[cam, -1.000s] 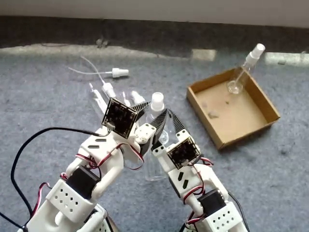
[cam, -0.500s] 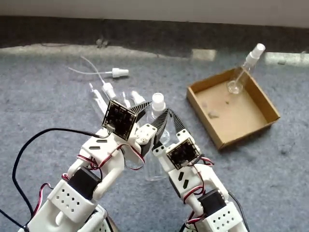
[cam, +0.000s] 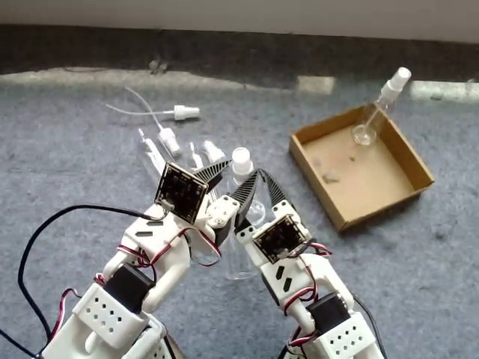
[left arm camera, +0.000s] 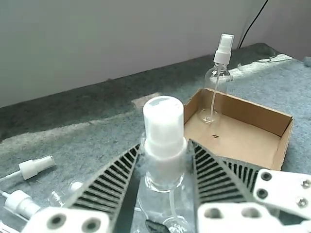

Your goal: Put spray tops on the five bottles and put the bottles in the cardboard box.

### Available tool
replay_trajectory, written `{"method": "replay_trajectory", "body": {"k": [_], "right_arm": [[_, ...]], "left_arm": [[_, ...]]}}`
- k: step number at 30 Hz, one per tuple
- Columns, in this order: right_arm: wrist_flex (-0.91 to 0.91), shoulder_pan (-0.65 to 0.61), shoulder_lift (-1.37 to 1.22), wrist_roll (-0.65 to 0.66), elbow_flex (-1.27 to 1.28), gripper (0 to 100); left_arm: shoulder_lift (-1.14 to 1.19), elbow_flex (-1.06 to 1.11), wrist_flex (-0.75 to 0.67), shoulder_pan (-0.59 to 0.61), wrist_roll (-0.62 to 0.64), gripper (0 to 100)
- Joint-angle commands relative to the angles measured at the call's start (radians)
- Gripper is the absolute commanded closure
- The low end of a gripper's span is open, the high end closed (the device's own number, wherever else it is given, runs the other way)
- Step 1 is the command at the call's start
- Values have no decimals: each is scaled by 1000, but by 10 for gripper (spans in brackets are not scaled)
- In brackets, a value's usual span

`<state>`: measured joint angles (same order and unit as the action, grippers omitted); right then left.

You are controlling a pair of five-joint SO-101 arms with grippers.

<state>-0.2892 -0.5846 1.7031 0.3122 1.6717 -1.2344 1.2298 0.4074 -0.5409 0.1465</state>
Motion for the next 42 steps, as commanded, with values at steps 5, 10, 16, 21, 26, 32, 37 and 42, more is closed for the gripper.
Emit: {"method": "replay_trajectory", "body": {"k": [5,10,16,21,26,32,37,42], "right_arm": [[-2,-1,18,14,114,896],[-2,-1,18,18,114,896],[-2,-1,18,15,114,896],[-2,-1,16,14,114,896],[-56,-1,16,14,107,896],[-56,-1,18,18,107,896],[-56,-1,18,18,107,896],[-54,1,18,15,107,896]], "left_arm": [[8,2,-9,-19,12,976],[8,5,-8,-19,12,976],[1,-2,71,-18,3,975],[-1,-2,78,-12,-123,975],[-1,-2,80,-12,-127,952],[-1,1,83,-12,-126,804],[-2,-5,83,-10,-126,790],[-2,-111,221,-10,-126,790]]}}
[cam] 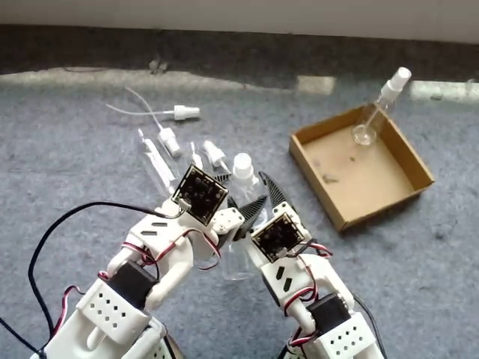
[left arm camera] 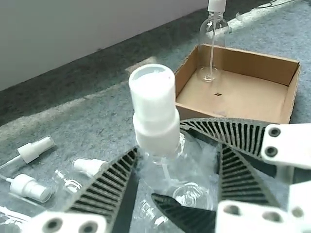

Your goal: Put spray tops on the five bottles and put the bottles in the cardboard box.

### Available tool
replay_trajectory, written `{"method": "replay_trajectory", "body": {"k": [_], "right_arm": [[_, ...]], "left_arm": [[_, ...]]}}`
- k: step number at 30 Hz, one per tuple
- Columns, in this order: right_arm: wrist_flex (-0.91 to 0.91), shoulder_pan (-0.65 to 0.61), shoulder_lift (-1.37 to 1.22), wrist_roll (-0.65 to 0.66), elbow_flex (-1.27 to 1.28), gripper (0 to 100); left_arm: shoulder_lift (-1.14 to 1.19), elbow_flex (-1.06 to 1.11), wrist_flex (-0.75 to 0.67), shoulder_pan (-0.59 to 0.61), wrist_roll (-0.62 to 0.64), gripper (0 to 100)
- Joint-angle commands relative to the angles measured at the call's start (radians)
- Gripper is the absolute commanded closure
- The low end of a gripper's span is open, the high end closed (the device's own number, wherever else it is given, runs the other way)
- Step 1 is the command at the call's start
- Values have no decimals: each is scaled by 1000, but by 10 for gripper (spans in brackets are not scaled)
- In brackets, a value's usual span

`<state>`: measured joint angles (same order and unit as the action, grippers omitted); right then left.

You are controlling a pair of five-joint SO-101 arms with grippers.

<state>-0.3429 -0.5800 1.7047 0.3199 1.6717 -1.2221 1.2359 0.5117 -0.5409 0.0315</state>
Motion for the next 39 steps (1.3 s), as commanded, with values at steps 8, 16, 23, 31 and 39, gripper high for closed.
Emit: {"method": "replay_trajectory", "body": {"k": [8,16,23,31,39], "right_arm": [[1,-4,16,6,105,896],[2,97,16,-21,105,896],[4,160,16,-135,104,896],[137,292,16,-137,87,896],[140,423,5,-130,-114,896]], "left_arm": [[-15,-302,341,18,-12,793],[-113,-378,413,226,-14,833],[-278,-344,574,246,-15,978],[-533,-13,551,248,-15,986],[-593,243,376,248,-11,986]]}}
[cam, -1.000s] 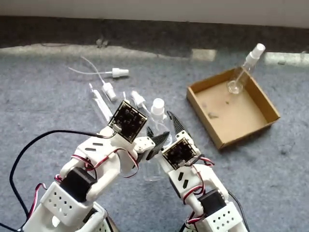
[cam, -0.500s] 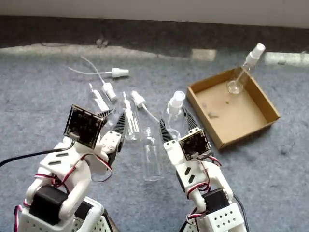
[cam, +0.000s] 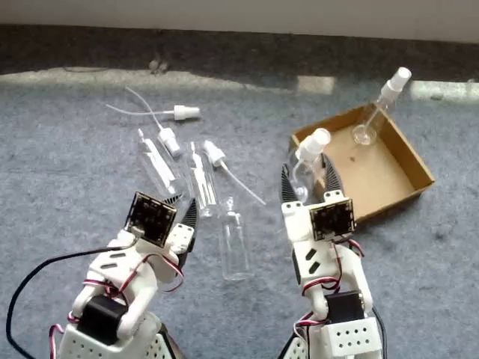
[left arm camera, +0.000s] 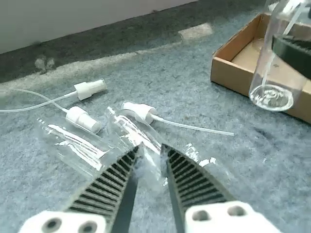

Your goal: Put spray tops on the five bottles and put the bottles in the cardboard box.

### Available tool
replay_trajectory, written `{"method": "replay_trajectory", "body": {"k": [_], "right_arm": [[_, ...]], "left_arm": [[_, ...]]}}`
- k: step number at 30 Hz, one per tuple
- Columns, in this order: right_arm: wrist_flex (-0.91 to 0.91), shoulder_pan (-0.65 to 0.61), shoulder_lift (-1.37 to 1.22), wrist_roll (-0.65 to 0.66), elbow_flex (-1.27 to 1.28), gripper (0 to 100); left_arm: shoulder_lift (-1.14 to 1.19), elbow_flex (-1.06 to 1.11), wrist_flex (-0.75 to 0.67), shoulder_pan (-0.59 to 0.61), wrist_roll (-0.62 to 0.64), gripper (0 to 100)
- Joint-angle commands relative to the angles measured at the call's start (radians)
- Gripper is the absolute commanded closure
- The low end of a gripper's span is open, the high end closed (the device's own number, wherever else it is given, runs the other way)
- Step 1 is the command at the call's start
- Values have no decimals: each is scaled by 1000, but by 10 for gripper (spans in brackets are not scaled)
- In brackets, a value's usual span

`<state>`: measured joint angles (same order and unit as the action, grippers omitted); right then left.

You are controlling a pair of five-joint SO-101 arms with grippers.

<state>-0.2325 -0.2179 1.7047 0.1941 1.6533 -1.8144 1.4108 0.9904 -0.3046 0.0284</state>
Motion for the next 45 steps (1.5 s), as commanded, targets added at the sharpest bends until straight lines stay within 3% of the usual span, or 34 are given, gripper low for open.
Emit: {"method": "replay_trajectory", "body": {"k": [1,6,12,19,32,45], "right_arm": [[31,91,5,-8,-120,896],[31,163,-27,-9,-223,893],[47,165,-271,-11,-360,893],[344,166,-552,-11,-394,893],[728,186,-1055,-2,-429,893],[796,234,-1445,-5,-676,893]], "left_arm": [[-1,91,-124,12,-8,986],[-1,153,-152,4,-9,986],[-1,163,-150,4,-9,986],[-1,197,-149,12,-11,983],[-1,254,-149,12,-14,983],[-1,283,-155,12,-14,983]]}}
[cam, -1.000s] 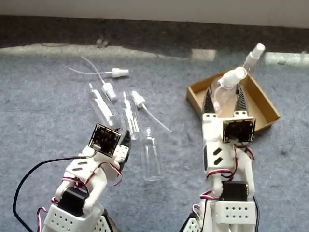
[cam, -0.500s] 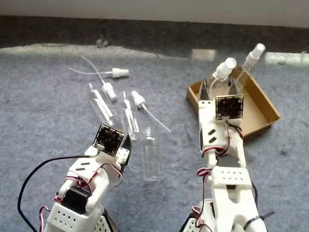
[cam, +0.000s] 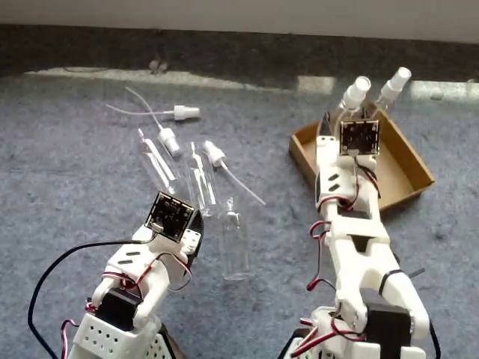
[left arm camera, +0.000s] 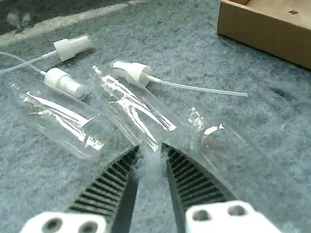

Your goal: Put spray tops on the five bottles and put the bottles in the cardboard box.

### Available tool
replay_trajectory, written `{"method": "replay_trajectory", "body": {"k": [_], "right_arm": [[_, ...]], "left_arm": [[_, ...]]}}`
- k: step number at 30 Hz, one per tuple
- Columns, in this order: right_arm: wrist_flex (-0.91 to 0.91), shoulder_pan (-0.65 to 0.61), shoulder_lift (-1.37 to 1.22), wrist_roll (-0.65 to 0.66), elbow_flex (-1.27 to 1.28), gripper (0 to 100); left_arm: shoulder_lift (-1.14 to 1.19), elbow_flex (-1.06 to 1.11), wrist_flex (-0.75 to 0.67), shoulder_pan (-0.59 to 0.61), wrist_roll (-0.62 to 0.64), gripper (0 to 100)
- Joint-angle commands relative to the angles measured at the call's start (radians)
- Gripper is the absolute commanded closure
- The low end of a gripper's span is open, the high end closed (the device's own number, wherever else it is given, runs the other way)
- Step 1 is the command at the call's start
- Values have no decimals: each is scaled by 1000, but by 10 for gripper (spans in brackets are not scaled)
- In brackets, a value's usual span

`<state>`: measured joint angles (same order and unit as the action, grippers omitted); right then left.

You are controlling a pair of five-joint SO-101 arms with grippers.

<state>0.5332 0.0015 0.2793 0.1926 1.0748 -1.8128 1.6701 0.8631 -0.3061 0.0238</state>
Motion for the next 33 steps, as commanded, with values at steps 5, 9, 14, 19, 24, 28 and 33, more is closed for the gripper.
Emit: {"method": "replay_trajectory", "body": {"k": [5,9,14,19,24,28,33], "right_arm": [[31,18,-111,-2,-147,893],[31,12,-163,-2,-179,893],[31,12,-228,-2,-219,893],[31,12,-288,-2,-257,893],[33,1,-308,-2,-259,893],[33,-12,-309,-2,-255,893],[33,-15,-306,-2,-255,893]], "left_arm": [[-2,24,-28,13,-9,983],[-2,24,-28,13,-9,983],[-2,24,-26,13,-9,983],[-2,24,-26,13,-9,983],[-2,24,-25,13,-9,983],[-2,24,-25,13,-9,983],[-2,24,-23,13,-9,983]]}}
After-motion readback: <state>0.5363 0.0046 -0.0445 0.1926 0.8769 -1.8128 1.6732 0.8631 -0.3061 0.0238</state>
